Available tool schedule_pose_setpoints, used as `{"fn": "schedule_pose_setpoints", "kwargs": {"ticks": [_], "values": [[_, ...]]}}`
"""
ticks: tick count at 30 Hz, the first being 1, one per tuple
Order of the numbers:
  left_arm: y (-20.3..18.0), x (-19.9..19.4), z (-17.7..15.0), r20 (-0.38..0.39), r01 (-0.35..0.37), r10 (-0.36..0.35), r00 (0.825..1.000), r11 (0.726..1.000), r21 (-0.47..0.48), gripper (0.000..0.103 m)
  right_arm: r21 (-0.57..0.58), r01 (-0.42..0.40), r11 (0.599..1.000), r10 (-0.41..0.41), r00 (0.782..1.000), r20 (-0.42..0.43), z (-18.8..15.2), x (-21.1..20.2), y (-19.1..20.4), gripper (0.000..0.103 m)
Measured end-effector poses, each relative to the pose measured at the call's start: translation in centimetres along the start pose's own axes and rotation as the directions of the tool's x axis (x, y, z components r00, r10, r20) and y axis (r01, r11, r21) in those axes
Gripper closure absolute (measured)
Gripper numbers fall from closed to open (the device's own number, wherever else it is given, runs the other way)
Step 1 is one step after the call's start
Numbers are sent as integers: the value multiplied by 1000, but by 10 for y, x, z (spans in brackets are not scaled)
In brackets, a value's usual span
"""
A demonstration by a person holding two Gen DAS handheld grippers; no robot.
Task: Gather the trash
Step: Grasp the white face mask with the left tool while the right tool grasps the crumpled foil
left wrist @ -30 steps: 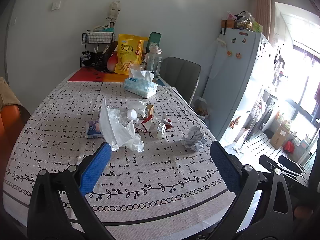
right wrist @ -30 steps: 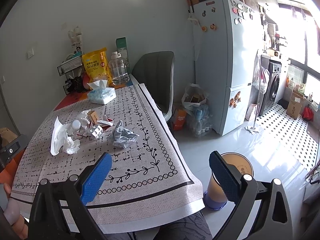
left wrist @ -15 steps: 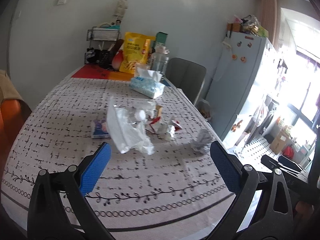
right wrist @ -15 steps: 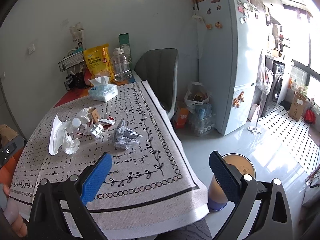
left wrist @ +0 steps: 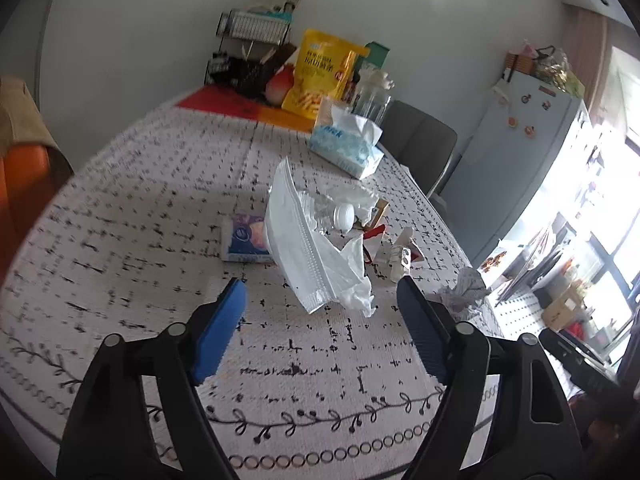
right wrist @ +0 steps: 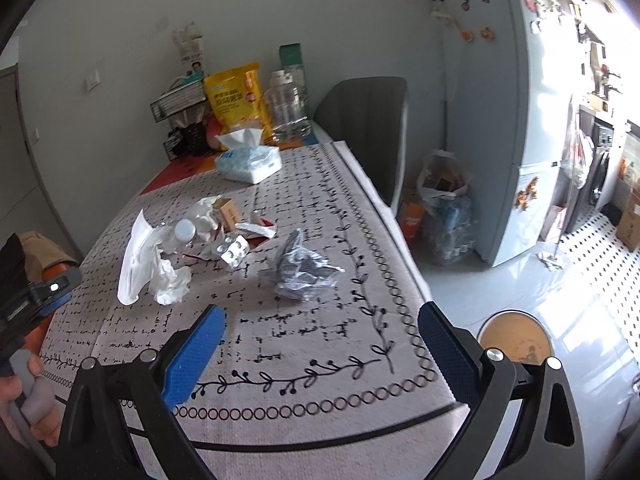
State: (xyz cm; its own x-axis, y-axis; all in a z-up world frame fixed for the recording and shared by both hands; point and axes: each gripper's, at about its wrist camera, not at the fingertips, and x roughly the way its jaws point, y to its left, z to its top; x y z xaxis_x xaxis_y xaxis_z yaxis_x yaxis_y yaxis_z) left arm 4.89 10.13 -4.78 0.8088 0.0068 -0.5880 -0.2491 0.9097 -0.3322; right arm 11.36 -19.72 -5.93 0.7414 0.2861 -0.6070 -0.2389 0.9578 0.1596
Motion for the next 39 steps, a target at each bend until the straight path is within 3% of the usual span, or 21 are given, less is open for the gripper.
{"fn": "schedule_pose_setpoints", "kwargs": {"ticks": [7, 12, 18, 21, 23, 25, 34, 39], "values": [[14, 35, 6, -36, -4, 1, 999, 996, -85, 33, -16, -21, 1000, 20, 999, -47, 11, 32, 2, 14], [20, 65, 6, -92, -12, -2, 996, 989, -145, 33, -11, -27, 1000, 26, 996, -85, 18, 63, 0, 8], [19, 87, 7, -111, 5, -29, 993, 978, -209, 33, -29, -32, 999, 28, 992, -127, 29, 91, 5, 8], [21, 94, 7, -115, 14, -42, 992, 973, -231, 48, -37, -29, 999, 24, 991, -132, 34, 101, 7, 8], [24, 97, 5, -126, 16, -47, 991, 970, -244, 77, -41, -31, 999, 25, 990, -136, 36, 108, 9, 8], [27, 98, 4, -135, 18, -55, 989, 967, -256, 96, -53, -24, 998, 16, 990, -138, 36, 114, 11, 8], [29, 65, 18, -31, 22, -30, 999, 973, -228, 99, -82, -42, 996, 28, 986, -166, 36, 139, 29, 8], [27, 45, 24, 24, 13, -8, 1000, 979, -205, 100, -91, -14, 996, -1, 988, -155, 37, 146, 31, 8]]}}
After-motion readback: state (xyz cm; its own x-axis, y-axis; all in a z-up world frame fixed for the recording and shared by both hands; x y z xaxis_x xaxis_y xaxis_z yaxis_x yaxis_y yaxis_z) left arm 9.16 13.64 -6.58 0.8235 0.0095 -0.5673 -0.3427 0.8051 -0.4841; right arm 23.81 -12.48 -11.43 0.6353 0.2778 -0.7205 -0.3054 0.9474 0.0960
